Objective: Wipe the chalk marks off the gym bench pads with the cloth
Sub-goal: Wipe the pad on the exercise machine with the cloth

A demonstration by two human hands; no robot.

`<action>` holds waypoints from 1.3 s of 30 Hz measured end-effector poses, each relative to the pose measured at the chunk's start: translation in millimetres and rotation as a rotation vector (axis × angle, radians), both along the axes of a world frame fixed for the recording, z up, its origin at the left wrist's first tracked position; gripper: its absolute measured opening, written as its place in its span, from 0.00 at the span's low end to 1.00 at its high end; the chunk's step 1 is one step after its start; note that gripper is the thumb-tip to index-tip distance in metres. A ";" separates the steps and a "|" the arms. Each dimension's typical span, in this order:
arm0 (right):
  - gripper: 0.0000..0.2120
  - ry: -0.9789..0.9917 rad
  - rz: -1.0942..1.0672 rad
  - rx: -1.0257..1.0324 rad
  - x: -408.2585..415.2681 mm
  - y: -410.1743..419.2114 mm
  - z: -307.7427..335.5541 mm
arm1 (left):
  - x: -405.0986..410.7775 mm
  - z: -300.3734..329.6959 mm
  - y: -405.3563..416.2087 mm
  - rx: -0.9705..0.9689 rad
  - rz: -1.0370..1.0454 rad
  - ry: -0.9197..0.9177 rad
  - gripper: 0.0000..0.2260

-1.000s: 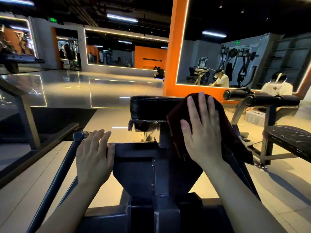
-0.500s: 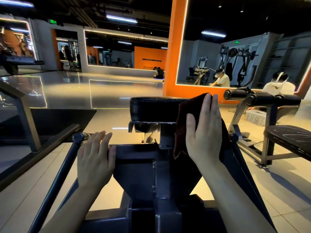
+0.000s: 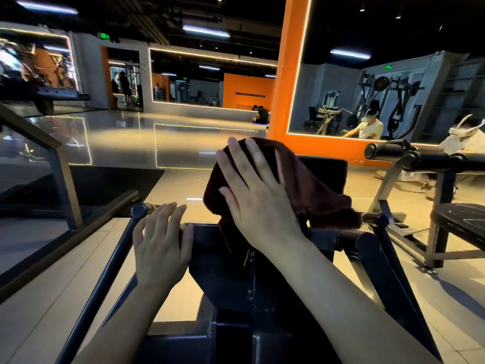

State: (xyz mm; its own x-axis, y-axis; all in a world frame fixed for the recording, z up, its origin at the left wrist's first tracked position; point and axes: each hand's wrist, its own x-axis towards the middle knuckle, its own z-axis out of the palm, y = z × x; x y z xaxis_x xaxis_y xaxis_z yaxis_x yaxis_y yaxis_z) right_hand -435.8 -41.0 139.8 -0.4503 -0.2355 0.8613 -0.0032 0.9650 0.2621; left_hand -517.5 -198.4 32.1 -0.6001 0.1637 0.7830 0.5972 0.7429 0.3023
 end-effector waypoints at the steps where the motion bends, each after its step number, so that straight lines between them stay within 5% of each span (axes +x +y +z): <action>1: 0.24 0.027 -0.004 0.034 -3.7 3.1 -2.9 | -0.4 -0.2 -0.4 0.014 -0.005 0.005 0.21; 6: 0.27 0.122 0.058 -0.010 17.3 30.0 -35.4 | -1.6 -0.2 -3.5 -0.020 -0.031 -0.048 0.21; 11: 0.38 -0.111 -0.015 -0.302 87.3 49.2 -56.5 | 12.4 6.2 -6.9 -0.071 -0.030 -0.155 0.22; 15: 0.32 -0.133 0.091 -0.626 129.2 36.2 -63.7 | 79.5 2.2 -9.0 0.149 -0.167 -0.147 0.17; 18: 0.27 -0.171 0.174 -0.712 151.2 -7.2 -70.1 | 141.7 12.1 -18.4 0.355 -0.455 -0.389 0.05; 21: 0.24 -0.257 0.289 -0.811 175.4 -55.3 -77.6 | 191.4 30.7 -43.9 0.477 -0.633 -0.602 0.09; 27: 0.21 -0.400 0.439 -1.002 235.7 -143.1 -66.4 | 265.0 54.0 -111.1 0.492 -0.649 -0.647 0.08; 33: 0.23 -0.462 0.505 -0.919 308.6 -214.0 -37.1 | 343.0 83.6 -180.9 0.636 -0.581 -0.688 0.06; 39: 0.23 -0.648 0.643 -1.078 378.8 -274.2 -12.2 | 414.3 120.8 -262.2 0.373 -0.495 -0.491 0.06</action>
